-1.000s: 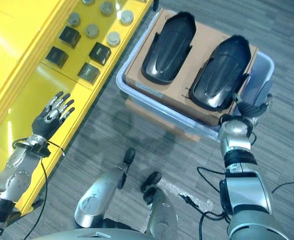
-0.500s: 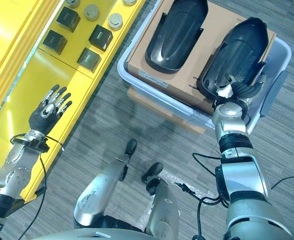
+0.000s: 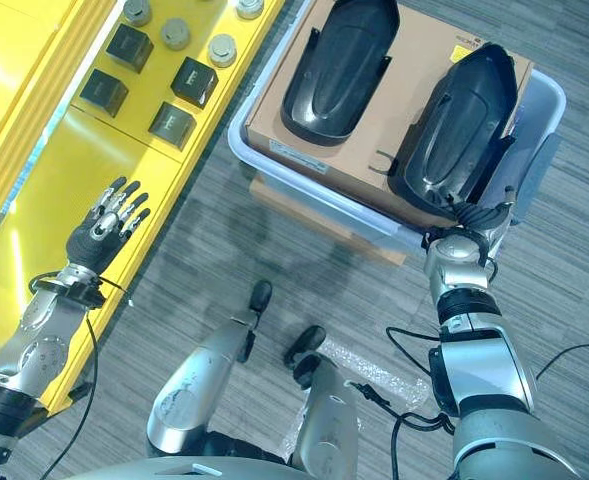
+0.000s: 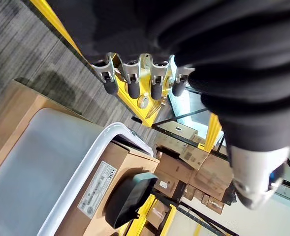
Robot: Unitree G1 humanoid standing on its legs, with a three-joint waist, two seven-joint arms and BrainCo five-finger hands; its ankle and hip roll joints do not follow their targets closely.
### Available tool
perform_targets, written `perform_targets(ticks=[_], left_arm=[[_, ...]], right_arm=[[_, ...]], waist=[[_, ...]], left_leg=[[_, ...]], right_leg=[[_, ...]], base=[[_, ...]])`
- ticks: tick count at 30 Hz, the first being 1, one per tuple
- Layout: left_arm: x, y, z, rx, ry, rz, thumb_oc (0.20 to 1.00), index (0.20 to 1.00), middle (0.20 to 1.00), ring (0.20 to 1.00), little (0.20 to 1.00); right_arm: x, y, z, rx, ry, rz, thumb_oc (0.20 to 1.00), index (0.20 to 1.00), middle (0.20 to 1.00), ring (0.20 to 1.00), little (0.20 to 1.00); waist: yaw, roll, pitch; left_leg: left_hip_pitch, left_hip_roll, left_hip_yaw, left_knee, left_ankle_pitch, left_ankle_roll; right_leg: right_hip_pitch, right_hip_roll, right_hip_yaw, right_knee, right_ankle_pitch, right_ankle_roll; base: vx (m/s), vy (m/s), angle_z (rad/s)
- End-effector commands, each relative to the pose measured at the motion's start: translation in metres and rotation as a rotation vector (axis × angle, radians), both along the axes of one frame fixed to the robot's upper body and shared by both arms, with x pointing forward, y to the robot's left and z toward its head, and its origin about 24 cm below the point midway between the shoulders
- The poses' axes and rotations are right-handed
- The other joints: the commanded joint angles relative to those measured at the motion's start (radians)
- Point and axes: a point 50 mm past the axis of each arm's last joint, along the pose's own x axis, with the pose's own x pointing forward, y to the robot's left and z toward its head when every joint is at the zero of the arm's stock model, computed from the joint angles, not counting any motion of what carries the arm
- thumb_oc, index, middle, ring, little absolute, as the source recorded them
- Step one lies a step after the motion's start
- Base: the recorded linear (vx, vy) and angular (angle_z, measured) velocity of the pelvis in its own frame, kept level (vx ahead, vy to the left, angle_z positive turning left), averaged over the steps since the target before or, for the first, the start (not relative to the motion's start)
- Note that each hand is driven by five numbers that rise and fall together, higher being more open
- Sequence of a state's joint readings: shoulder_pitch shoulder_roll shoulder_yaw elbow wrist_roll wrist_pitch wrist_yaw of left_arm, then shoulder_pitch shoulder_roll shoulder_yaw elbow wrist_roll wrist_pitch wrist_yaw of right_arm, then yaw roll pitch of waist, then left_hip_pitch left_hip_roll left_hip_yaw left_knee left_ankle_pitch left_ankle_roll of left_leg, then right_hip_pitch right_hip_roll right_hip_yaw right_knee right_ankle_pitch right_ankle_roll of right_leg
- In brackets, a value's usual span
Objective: Move parts from the plastic box to the shelf.
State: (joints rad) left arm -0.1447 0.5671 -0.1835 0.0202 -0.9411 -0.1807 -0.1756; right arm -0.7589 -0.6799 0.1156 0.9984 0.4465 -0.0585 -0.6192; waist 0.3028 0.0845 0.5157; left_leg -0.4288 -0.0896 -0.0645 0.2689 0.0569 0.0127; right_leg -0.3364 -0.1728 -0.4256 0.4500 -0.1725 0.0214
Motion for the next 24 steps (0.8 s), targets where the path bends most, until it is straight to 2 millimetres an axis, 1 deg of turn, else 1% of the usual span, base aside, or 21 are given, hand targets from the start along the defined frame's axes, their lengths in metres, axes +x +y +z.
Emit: perform_targets(ticks=[1,2,3,4,5,6,7,8,9,10,11,12,19,22,23,24], left_arm=[[-0.003,0.001,0.013,-0.077,-0.093,0.034,1.0,1.0,1.0,1.0,1.0],[-0.003,0.002,0.013,-0.076,-0.089,0.039,1.0,1.0,1.0,1.0,1.0],[-0.003,0.002,0.013,-0.074,-0.092,0.039,1.0,1.0,1.0,1.0,1.0],[-0.003,0.003,0.012,-0.074,-0.091,0.042,1.0,1.0,1.0,1.0,1.0],[-0.002,0.003,0.013,-0.074,-0.094,0.041,1.0,1.0,1.0,1.0,1.0],[-0.003,0.004,0.013,-0.073,-0.095,0.044,1.0,1.0,1.0,1.0,1.0],[-0.003,0.004,0.014,-0.073,-0.098,0.045,1.0,1.0,1.0,1.0,1.0],[-0.003,0.004,0.013,-0.075,-0.099,0.047,1.0,1.0,1.0,1.0,1.0],[-0.003,0.004,0.013,-0.075,-0.096,0.047,1.0,1.0,1.0,1.0,1.0],[-0.003,0.004,0.013,-0.074,-0.096,0.047,1.0,1.0,1.0,1.0,1.0],[-0.002,0.004,0.014,-0.071,-0.101,0.045,1.0,1.0,1.0,1.0,1.0],[-0.002,0.004,0.014,-0.07,-0.1,0.045,1.0,1.0,1.0,1.0,1.0],[-0.002,0.003,0.016,-0.067,-0.109,0.032,1.0,1.0,1.0,1.0,1.0],[-0.003,0.002,0.018,-0.066,-0.118,0.021,1.0,1.0,1.0,1.0,1.0],[-0.006,0.003,0.018,-0.057,-0.122,0.01,1.0,1.0,1.0,1.0,1.0],[-0.007,0.004,0.018,-0.056,-0.12,0.007,1.0,1.0,1.0,1.0,1.0]], right_arm=[[-0.005,-0.012,0.01,-0.059,-0.001,0.009,1.0,1.0,1.0,1.0,1.0],[-0.004,-0.011,0.011,-0.062,0.003,0.02,0.884,0.884,0.884,0.884,0.884],[-0.004,-0.011,0.011,-0.062,0.0,0.02,0.793,0.793,0.793,0.793,0.793],[-0.002,-0.009,0.012,-0.056,-0.007,0.03,0.244,0.244,0.244,0.244,0.244],[-0.002,-0.009,0.013,-0.054,-0.012,0.03,0.2,0.2,0.2,0.2,0.2],[-0.002,-0.009,0.014,-0.049,-0.014,0.039,0.2,0.2,0.2,0.2,0.2],[-0.001,-0.008,0.014,-0.046,-0.018,0.042,0.2,0.2,0.2,0.2,0.2],[-0.001,-0.007,0.015,-0.039,-0.027,0.046,0.2,0.2,0.2,0.2,0.2],[-0.001,-0.007,0.014,-0.033,-0.028,0.049,0.2,0.2,0.2,0.2,0.2],[0.0,-0.005,0.014,-0.024,-0.033,0.053,0.2,0.2,0.2,0.2,0.2],[0.001,-0.004,0.014,-0.013,-0.046,0.057,0.2,0.2,0.2,0.2,0.2],[0.001,-0.004,0.014,-0.008,-0.048,0.062,0.2,0.2,0.2,0.2,0.2],[0.003,0.001,0.013,0.02,-0.085,0.074,0.2,0.2,0.2,0.2,0.2],[0.003,0.005,0.015,0.018,-0.138,0.092,0.2,0.2,0.2,0.2,0.2],[0.003,0.011,0.02,-0.002,-0.193,0.115,0.2,0.2,0.2,0.2,0.2],[0.003,0.014,0.021,-0.006,-0.208,0.126,0.2,0.2,0.2,0.2,0.2]], waist=[[-0.001,-0.005,0.004],[0.001,-0.008,0.004],[0.0,-0.006,0.004],[0.001,-0.01,0.004],[0.0,-0.008,0.004],[0.001,-0.011,0.004],[0.0,-0.009,0.004],[-0.001,-0.009,0.004],[0.001,-0.011,0.004],[0.0,-0.01,0.004],[-0.001,-0.008,0.004],[0.001,-0.009,0.004],[0.005,-0.008,0.004],[0.008,-0.012,0.004],[0.011,-0.019,-0.009],[0.011,-0.022,-0.016]], left_leg=[[-0.161,-0.005,0.044,0.2,-0.104,-0.015],[-0.151,-0.004,0.041,0.205,-0.129,-0.02],[-0.164,-0.004,0.044,0.2,-0.104,-0.014],[-0.152,-0.003,0.043,0.202,-0.127,-0.019],[-0.166,-0.004,0.046,0.197,-0.102,-0.013],[-0.153,-0.003,0.042,0.199,-0.126,-0.018],[-0.165,-0.003,0.046,0.193,-0.1,-0.012],[-0.165,-0.004,0.047,0.192,-0.1,-0.012],[-0.152,-0.003,0.042,0.196,-0.124,-0.017],[-0.15,-0.003,0.042,0.195,-0.123,-0.017],[-0.162,-0.004,0.046,0.19,-0.099,-0.011],[-0.147,-0.003,0.043,0.195,-0.125,-0.017],[-0.125,-0.003,0.042,0.192,-0.128,-0.016],[-0.095,-0.002,0.036,0.179,-0.129,-0.016],[-0.068,-0.001,0.031,0.165,-0.131,-0.016],[-0.057,-0.001,0.03,0.16,-0.131,-0.016]], right_leg=[[0.042,-0.005,0.048,-0.172,0.136,0.075],[0.05,-0.002,0.059,-0.169,0.12,0.083],[0.039,-0.005,0.048,-0.172,0.136,0.075],[0.047,-0.002,0.06,-0.169,0.121,0.084],[0.035,-0.004,0.049,-0.171,0.137,0.077],[0.043,-0.001,0.061,-0.167,0.121,0.086],[0.031,-0.003,0.05,-0.17,0.137,0.077],[0.031,-0.002,0.051,-0.171,0.137,0.077],[0.041,0.0,0.063,-0.166,0.121,0.085],[0.04,0.0,0.064,-0.164,0.121,0.085],[0.03,-0.003,0.053,-0.167,0.136,0.078],[0.042,-0.001,0.064,-0.163,0.119,0.085],[0.061,-0.005,0.061,-0.157,0.113,0.082],[0.089,-0.002,0.059,-0.167,0.112,0.08],[0.116,0.0,0.056,-0.183,0.112,0.08],[0.125,0.0,0.056,-0.188,0.112,0.08]], base=[[-0.01,0.001,-0.05],[0.0,0.0,0.0],[0.05,-0.021,-0.03],[-0.08,0.024,0.0],[0.05,-0.023,-0.02],[-0.08,0.021,0.0],[0.0,0.0,0.0],[0.0,0.0,0.0],[0.05,-0.013,0.0],[0.0,0.0,0.0],[0.0,0.0,0.0],[0.0,0.0,0.0],[0.0,-0.001,0.0],[0.0,-0.032,0.02],[0.01,-0.065,0.03],[-0.03,-0.045,0.02]])
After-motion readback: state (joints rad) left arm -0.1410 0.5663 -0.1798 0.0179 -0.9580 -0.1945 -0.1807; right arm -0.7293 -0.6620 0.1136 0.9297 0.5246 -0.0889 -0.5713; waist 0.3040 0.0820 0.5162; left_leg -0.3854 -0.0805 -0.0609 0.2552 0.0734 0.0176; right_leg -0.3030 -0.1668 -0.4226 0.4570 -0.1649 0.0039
